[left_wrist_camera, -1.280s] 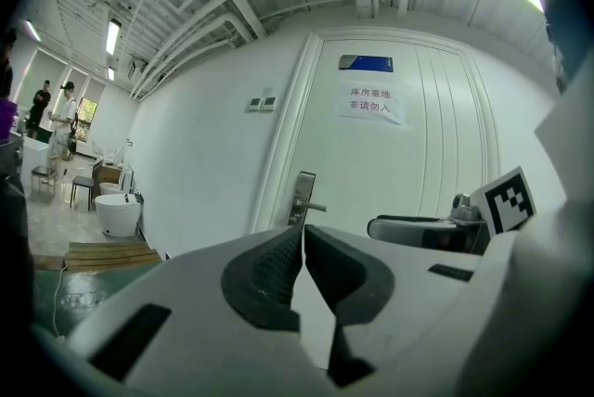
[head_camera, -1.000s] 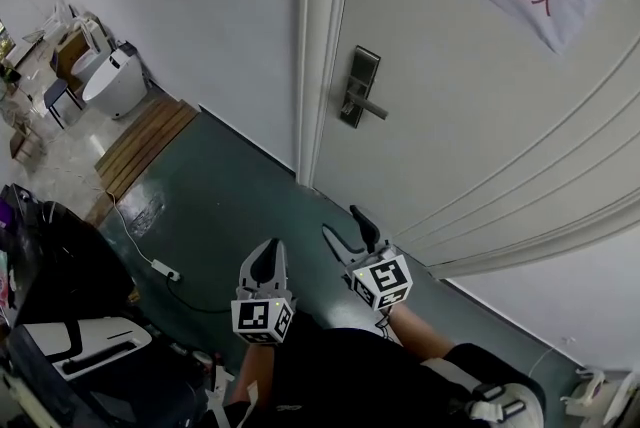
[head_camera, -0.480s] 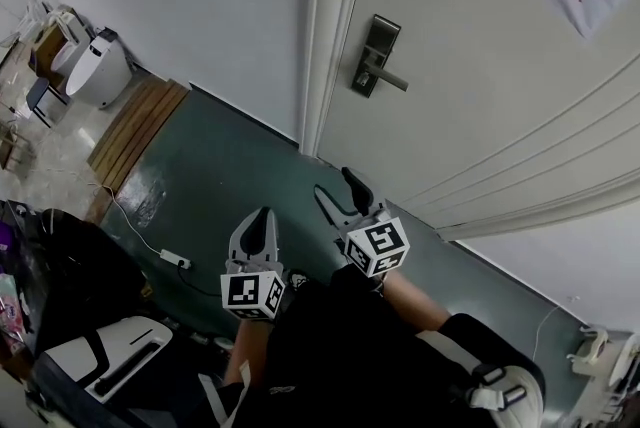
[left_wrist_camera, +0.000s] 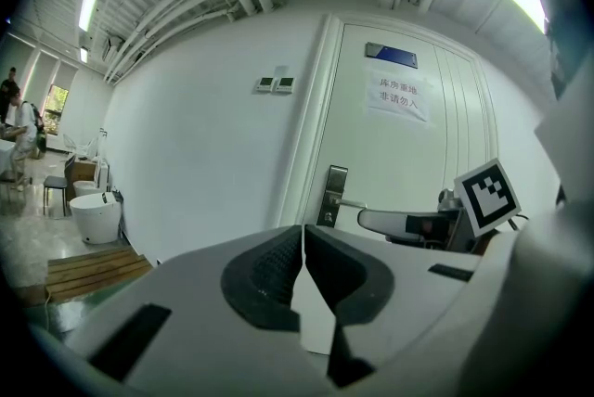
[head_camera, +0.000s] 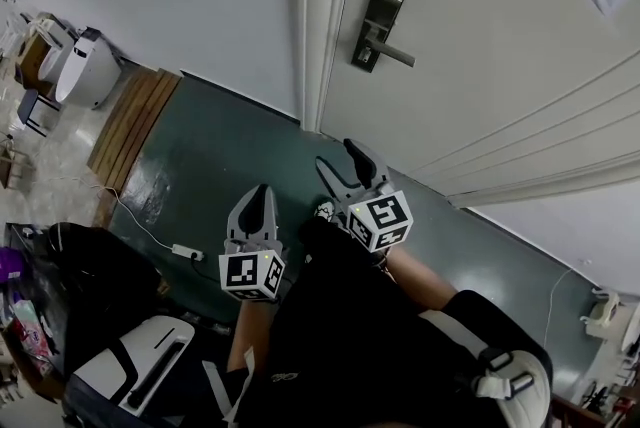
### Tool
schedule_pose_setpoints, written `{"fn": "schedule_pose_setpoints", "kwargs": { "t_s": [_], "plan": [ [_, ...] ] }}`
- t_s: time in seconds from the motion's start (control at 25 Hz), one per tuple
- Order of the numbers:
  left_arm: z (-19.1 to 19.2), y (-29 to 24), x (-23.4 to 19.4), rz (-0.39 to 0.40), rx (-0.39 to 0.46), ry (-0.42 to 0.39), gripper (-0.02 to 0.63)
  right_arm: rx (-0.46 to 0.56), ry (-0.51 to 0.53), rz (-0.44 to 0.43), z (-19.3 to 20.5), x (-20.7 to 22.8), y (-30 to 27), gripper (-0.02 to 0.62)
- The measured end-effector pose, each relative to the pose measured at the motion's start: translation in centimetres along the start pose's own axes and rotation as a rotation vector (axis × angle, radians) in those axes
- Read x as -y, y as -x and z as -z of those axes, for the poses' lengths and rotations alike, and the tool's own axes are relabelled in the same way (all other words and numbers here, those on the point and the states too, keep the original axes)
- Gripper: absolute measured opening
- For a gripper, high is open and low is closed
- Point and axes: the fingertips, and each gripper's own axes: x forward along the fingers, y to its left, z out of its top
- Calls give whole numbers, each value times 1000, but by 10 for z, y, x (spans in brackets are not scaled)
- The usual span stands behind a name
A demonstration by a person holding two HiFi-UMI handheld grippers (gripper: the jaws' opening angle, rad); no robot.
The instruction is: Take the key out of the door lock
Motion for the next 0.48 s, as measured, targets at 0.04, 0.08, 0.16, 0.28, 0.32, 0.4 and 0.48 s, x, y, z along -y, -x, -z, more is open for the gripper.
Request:
{"fn": "schedule_pose_setpoints", "kwargs": {
  "t_s": [0.04,0.08,0.16,0.28,0.32,0.4,0.48],
  "plan": [
    [-2,-7,-3,4,1,-6,28,1,10,5,-1,3,-5,272],
    [-3,-15,-6,10,1,-11,28,2,17,11,-1,6,-11,272],
    [-6,-34,-10,29,-3,-14,29,7,12,24,-3,16,-23,272],
    [-6,-67,-11,69,-23,-14,28,5,-12,54,-4,39,-41,272],
    [-7,-78,-10,84,-28,-16,28,3,-19,65,-4,47,-47,272],
    [-10,-100,-10,112,-39,-22,29,-1,-34,85,-5,61,-58,272],
    [-12,-120,-9,138,-54,-28,28,-2,-50,105,-6,74,-65,272]
  ]
}}
